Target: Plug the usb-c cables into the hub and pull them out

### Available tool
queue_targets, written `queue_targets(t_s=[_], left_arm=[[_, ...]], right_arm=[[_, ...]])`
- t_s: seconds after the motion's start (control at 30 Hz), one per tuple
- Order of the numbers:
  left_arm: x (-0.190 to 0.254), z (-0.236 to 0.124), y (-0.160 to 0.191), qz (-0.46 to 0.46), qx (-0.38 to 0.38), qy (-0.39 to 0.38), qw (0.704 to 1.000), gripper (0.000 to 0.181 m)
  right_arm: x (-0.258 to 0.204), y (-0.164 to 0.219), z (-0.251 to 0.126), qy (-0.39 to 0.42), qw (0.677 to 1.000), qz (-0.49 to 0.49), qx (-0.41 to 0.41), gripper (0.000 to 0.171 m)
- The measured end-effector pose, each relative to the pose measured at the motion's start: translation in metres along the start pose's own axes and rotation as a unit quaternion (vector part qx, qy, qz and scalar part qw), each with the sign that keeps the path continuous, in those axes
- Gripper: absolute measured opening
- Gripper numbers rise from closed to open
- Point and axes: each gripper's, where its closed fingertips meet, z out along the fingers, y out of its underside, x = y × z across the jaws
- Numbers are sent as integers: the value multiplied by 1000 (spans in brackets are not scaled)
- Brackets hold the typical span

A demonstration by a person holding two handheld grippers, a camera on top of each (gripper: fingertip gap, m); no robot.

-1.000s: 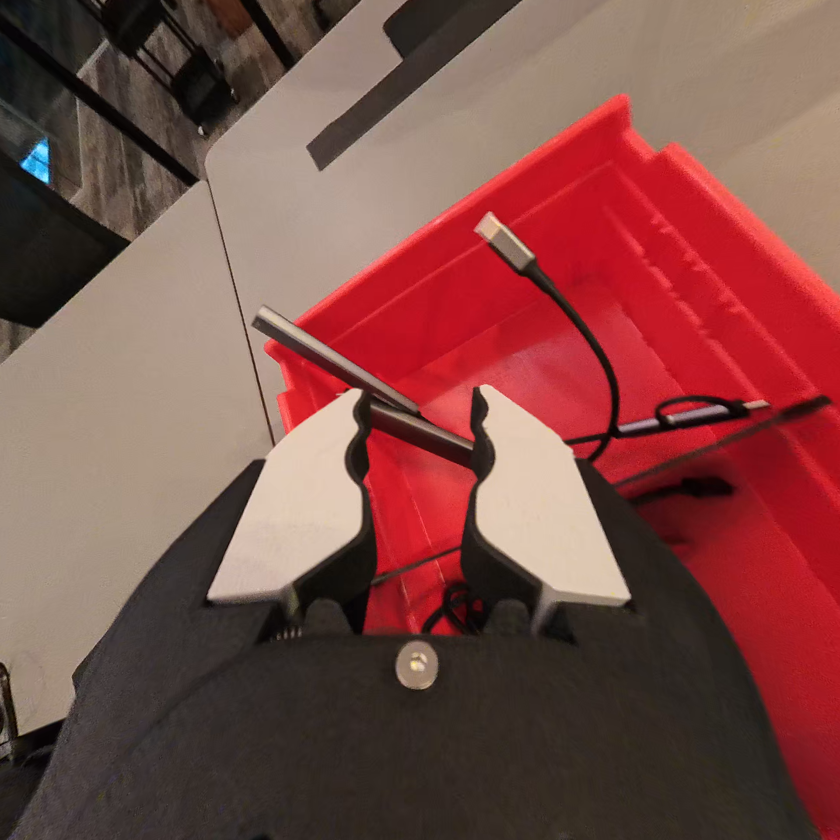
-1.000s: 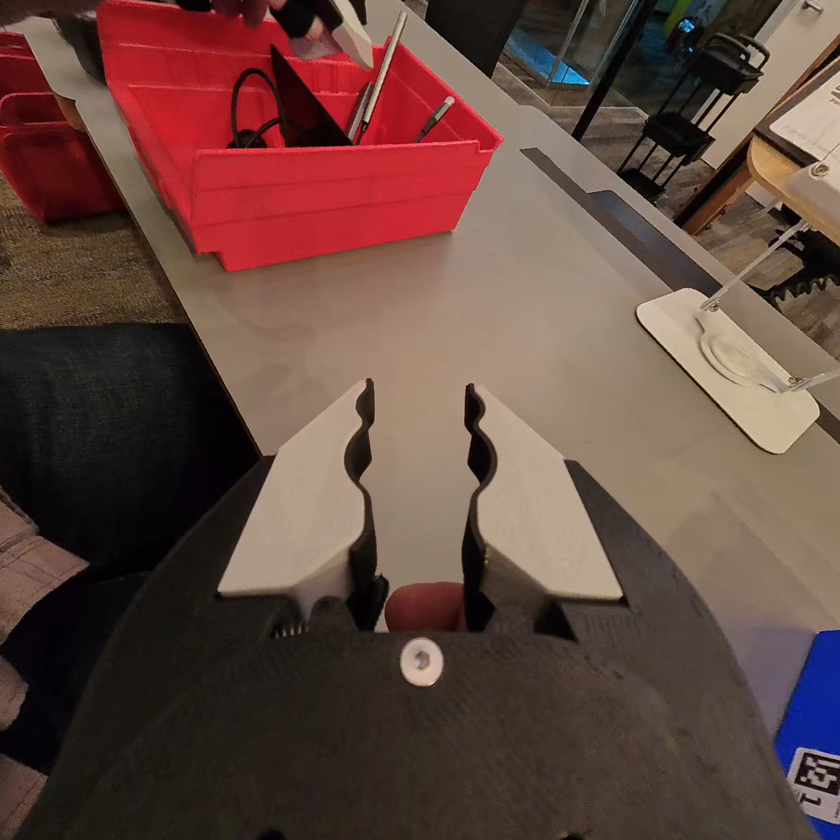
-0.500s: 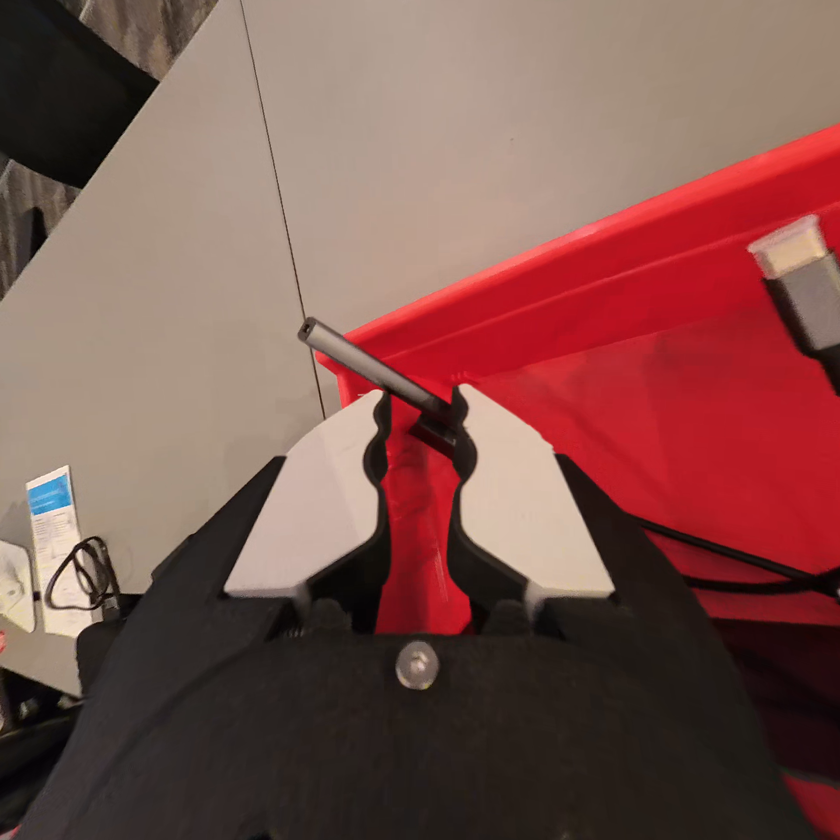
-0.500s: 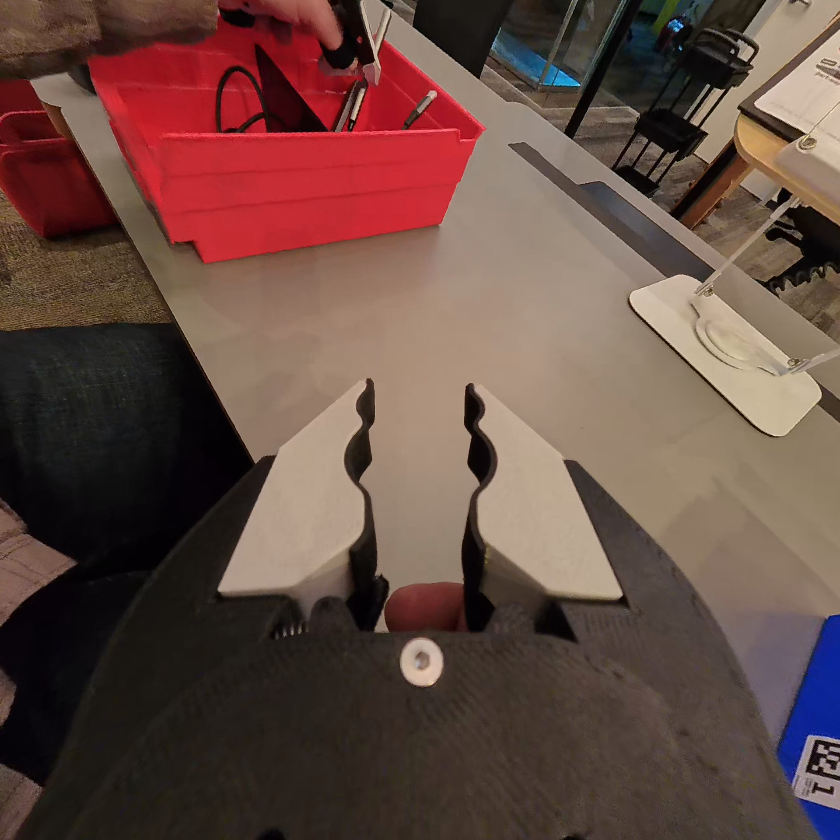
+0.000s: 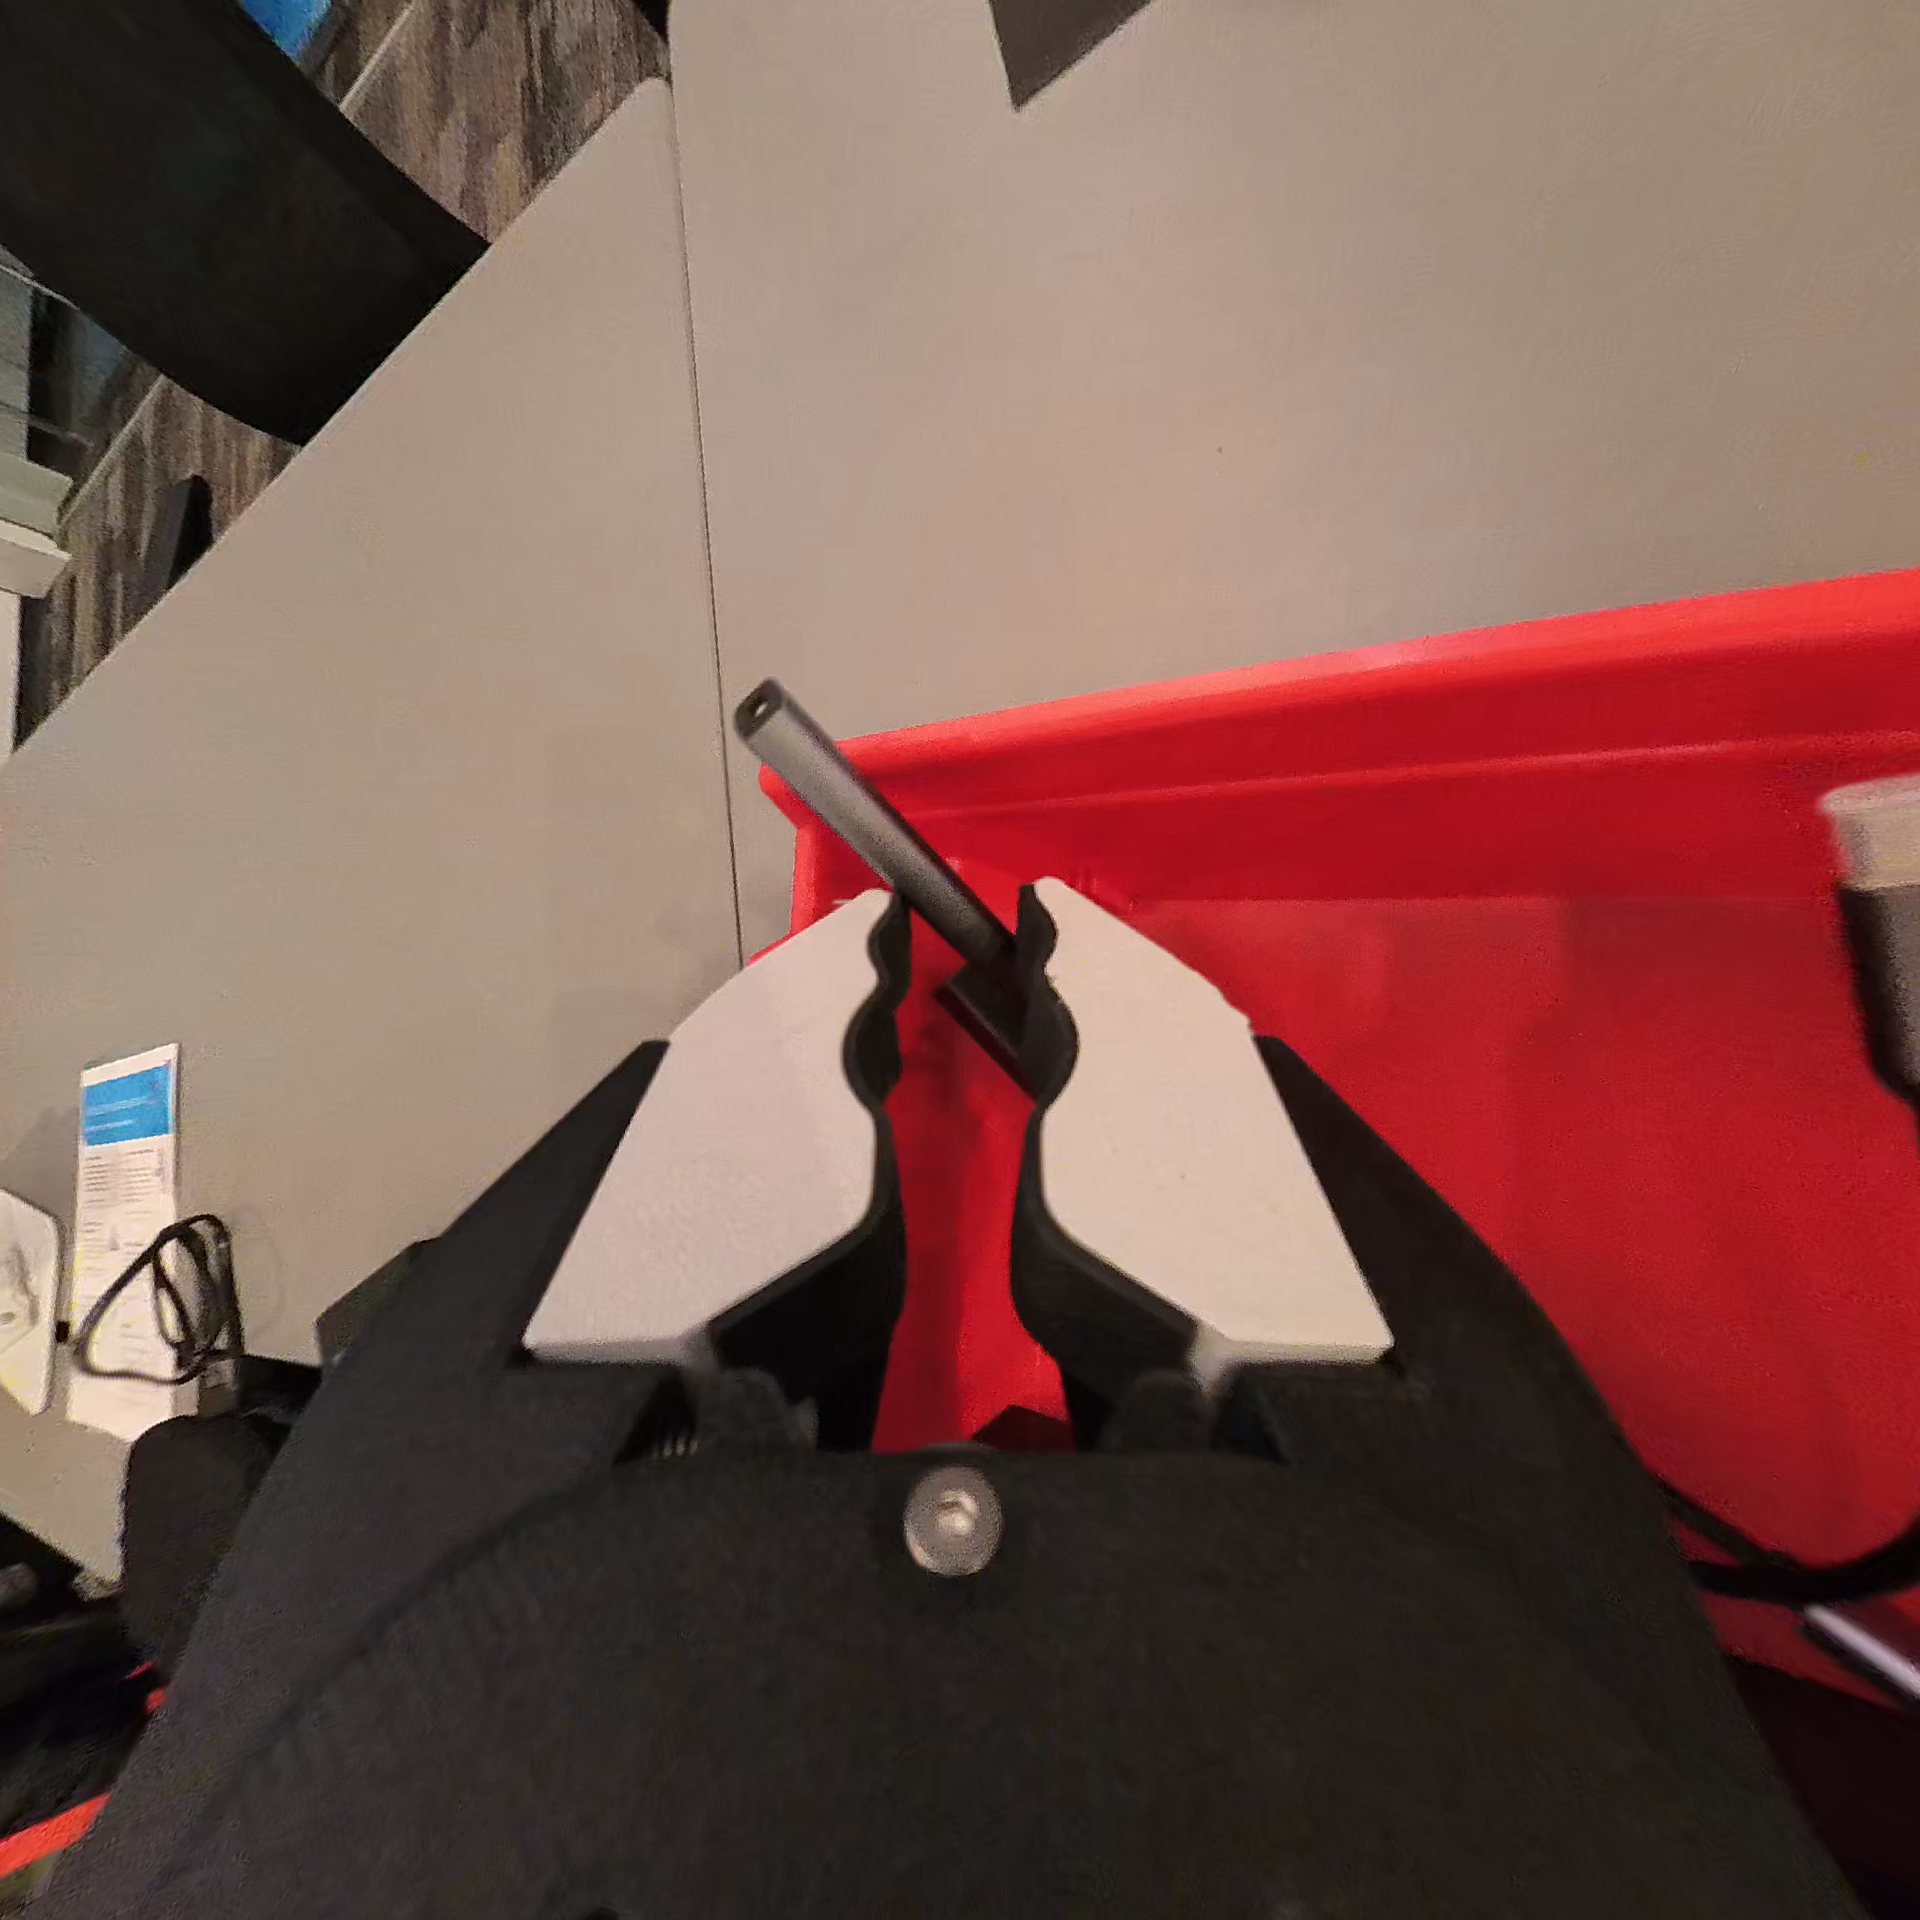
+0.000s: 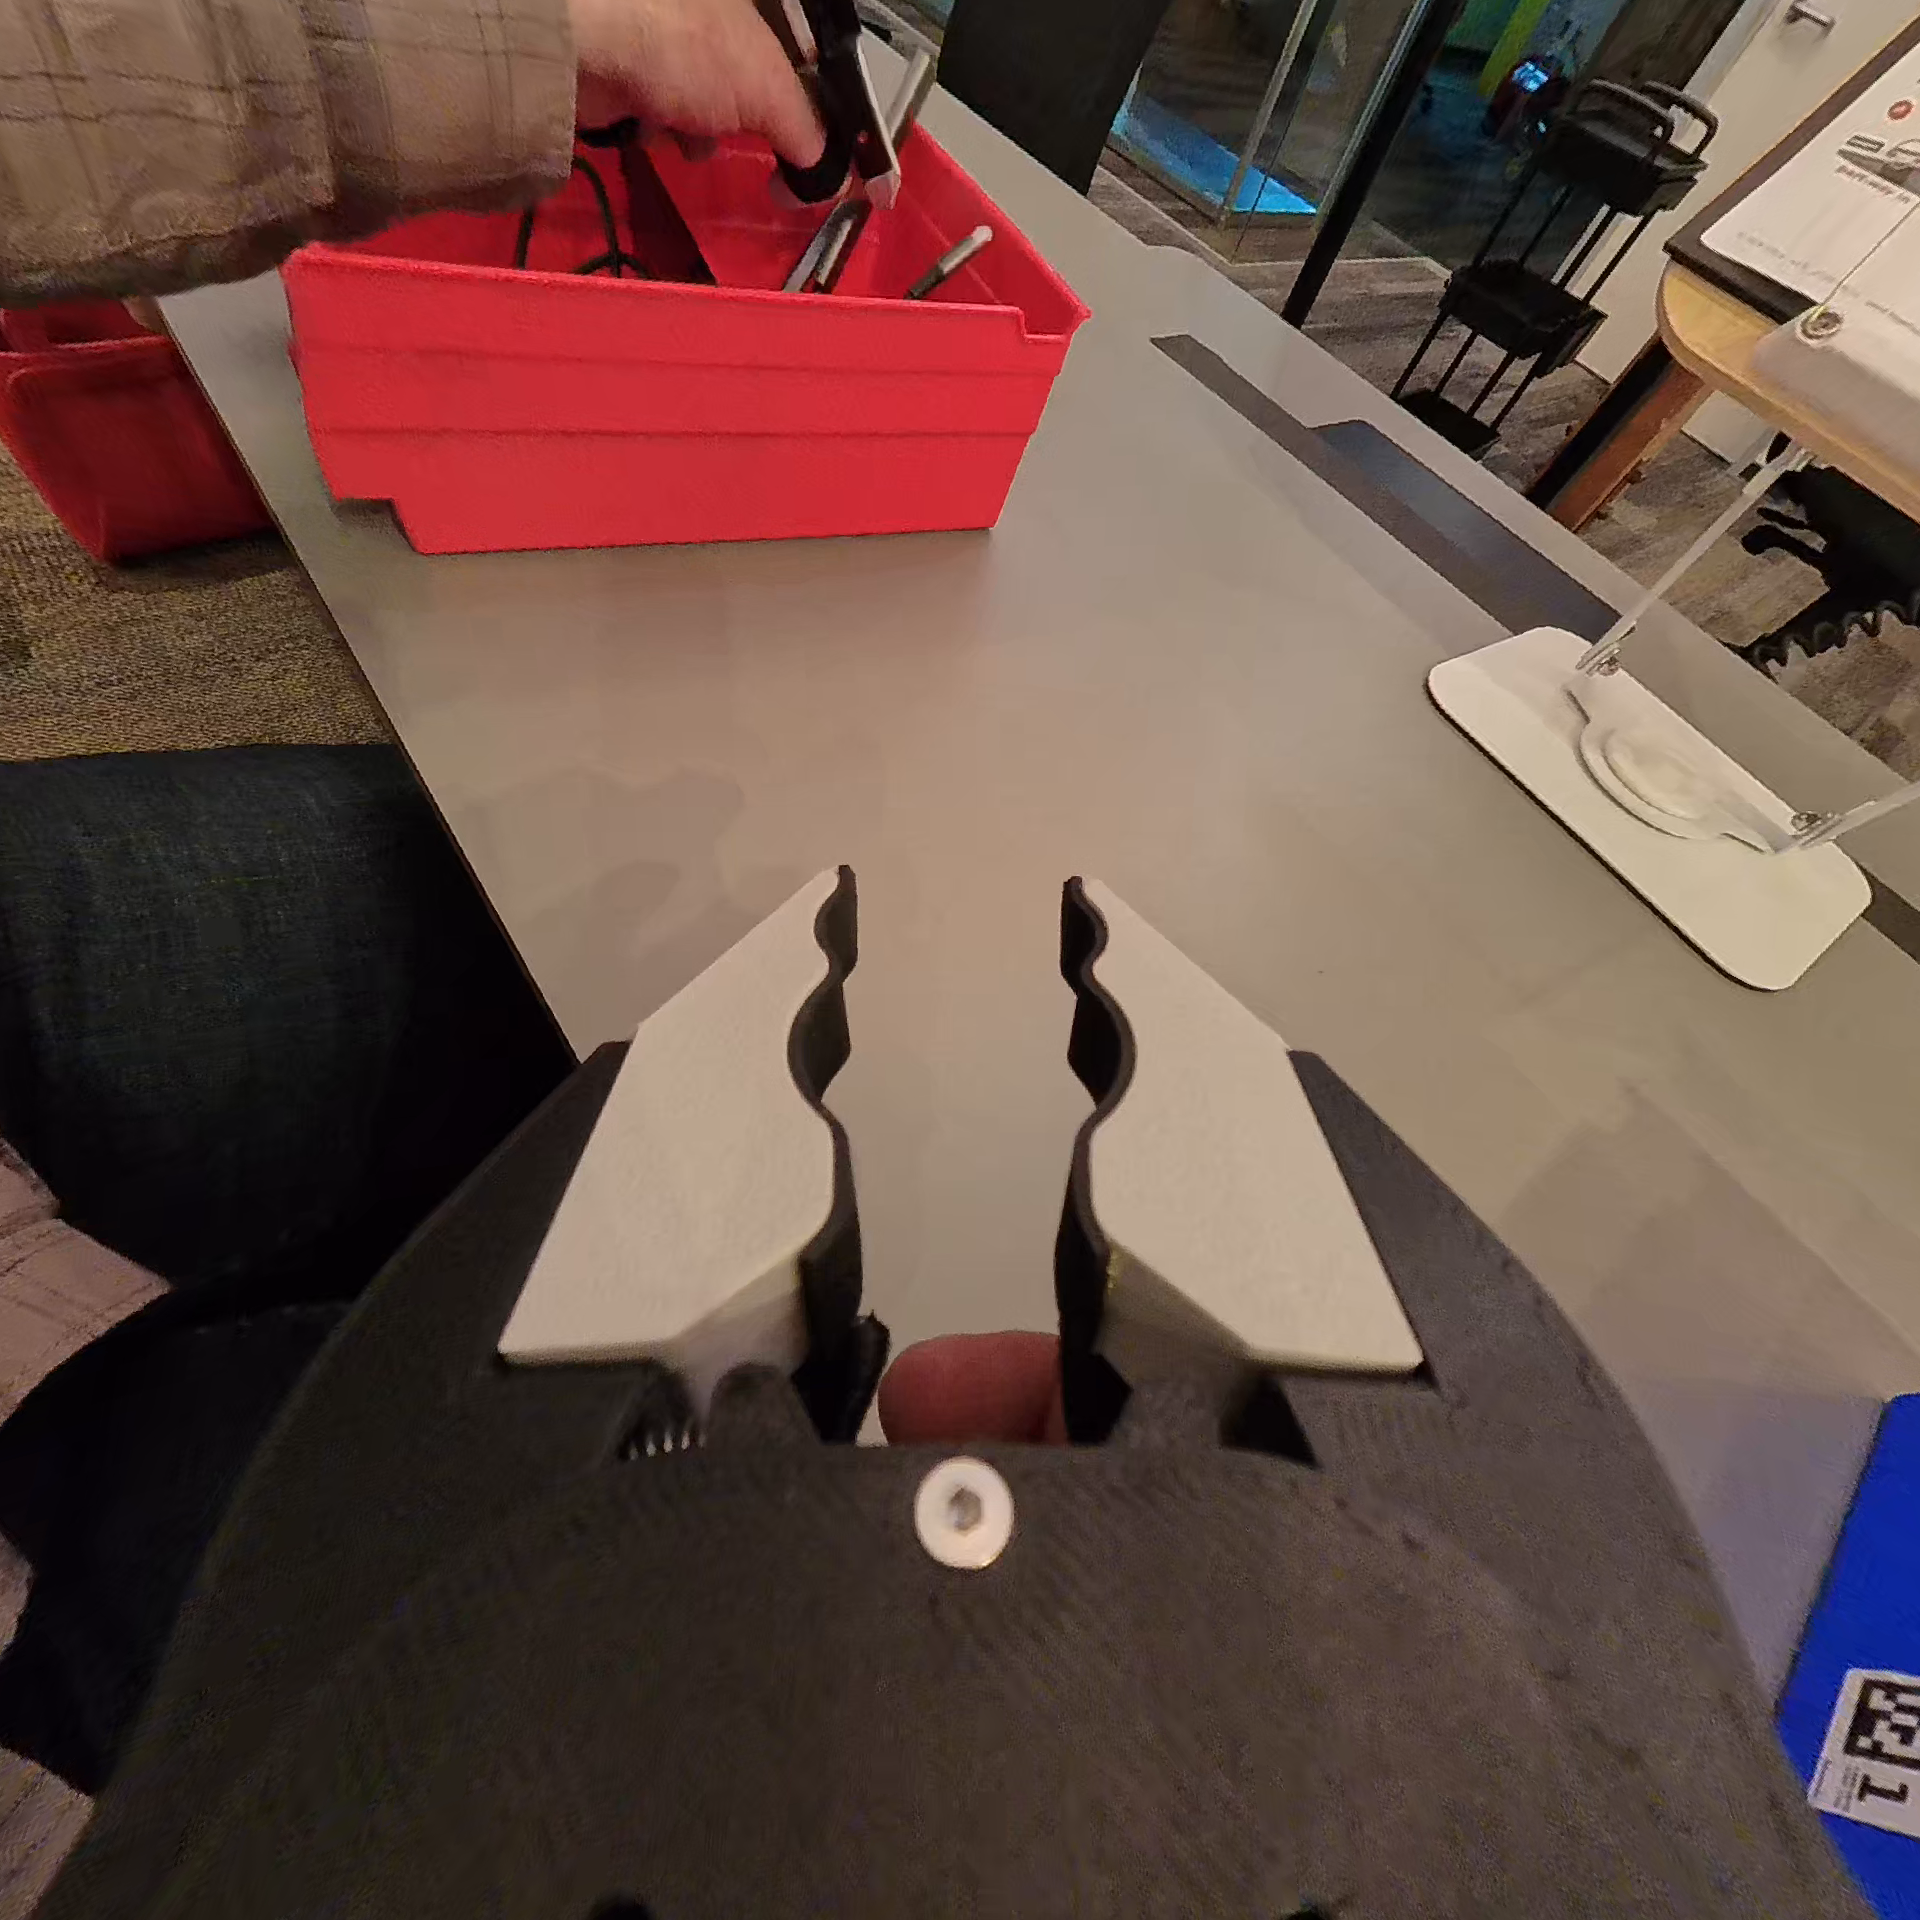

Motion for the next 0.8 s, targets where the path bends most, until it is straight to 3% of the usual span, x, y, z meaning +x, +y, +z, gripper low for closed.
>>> queue_targets(t_s=[0.33,0.53,0.8], left_arm=[[3,-43,-39,-46,158,28,986,9],[10,-90,-68,2,274,25,961,9],[17,-148,-93,52,369,-9,928,9]], right_arm=[[2,0,-1,0,1000,1,3,37],[2,-1,-1,-1,1000,0,6,37],[2,-7,-5,1,1000,-10,16,37]])
